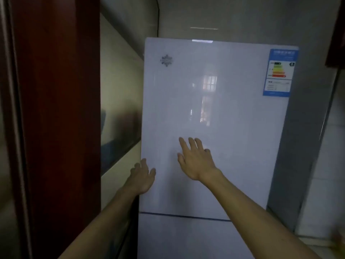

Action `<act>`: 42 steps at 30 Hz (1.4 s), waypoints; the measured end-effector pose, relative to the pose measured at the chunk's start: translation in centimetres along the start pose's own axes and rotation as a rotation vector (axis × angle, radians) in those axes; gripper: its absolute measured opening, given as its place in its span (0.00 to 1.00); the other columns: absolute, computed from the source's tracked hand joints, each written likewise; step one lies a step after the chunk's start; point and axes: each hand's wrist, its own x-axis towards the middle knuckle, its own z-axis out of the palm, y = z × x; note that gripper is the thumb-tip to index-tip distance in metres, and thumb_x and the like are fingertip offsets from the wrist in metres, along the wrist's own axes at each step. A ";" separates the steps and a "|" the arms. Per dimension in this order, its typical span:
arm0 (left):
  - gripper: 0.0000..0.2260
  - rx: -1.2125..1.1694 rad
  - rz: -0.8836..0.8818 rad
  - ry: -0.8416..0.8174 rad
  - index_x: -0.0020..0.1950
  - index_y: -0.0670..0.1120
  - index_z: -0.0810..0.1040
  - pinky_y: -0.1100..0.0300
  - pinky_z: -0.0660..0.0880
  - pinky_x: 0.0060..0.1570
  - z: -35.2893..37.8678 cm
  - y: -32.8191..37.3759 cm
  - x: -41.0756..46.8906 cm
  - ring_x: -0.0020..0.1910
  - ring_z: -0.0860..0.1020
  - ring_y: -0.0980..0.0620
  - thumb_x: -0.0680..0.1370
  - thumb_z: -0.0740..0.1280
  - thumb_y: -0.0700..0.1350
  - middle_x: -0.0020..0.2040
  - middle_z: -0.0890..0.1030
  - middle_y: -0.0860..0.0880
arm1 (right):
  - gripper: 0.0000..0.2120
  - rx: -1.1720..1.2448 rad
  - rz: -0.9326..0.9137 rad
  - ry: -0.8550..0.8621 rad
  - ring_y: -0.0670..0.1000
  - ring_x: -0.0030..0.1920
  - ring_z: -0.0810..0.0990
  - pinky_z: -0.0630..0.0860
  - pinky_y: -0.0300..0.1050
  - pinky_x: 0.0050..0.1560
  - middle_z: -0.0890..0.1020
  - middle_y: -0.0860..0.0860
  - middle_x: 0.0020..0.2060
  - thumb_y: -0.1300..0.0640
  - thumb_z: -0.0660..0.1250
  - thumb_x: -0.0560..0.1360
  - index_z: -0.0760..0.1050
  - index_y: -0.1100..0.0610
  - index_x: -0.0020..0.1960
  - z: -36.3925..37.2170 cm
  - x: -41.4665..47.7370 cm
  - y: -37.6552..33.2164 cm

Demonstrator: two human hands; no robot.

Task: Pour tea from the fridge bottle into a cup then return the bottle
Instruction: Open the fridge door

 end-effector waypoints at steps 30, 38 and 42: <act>0.21 -0.714 -0.257 0.261 0.76 0.43 0.60 0.51 0.62 0.69 1.7 -0.7 12.4 0.71 0.67 0.43 0.85 0.50 0.50 0.73 0.67 0.40 | 0.32 -0.097 -0.164 0.763 0.63 0.79 0.46 0.46 0.72 0.73 0.49 0.61 0.79 0.45 0.50 0.81 0.47 0.57 0.80 5.5 22.6 -6.8; 0.21 -0.700 -0.153 0.257 0.75 0.42 0.60 0.56 0.65 0.64 2.0 -1.1 11.5 0.68 0.69 0.46 0.85 0.49 0.49 0.73 0.67 0.41 | 0.32 -0.108 -0.163 0.781 0.64 0.78 0.47 0.47 0.72 0.72 0.49 0.61 0.79 0.45 0.50 0.81 0.47 0.57 0.80 5.6 22.6 -6.9; 0.20 -0.696 -0.147 0.248 0.74 0.42 0.61 0.59 0.64 0.57 1.6 -0.8 10.9 0.62 0.71 0.47 0.85 0.50 0.49 0.71 0.69 0.41 | 0.32 -0.105 -0.153 0.780 0.63 0.79 0.47 0.46 0.72 0.73 0.49 0.61 0.79 0.45 0.50 0.81 0.48 0.57 0.80 5.3 22.4 -7.0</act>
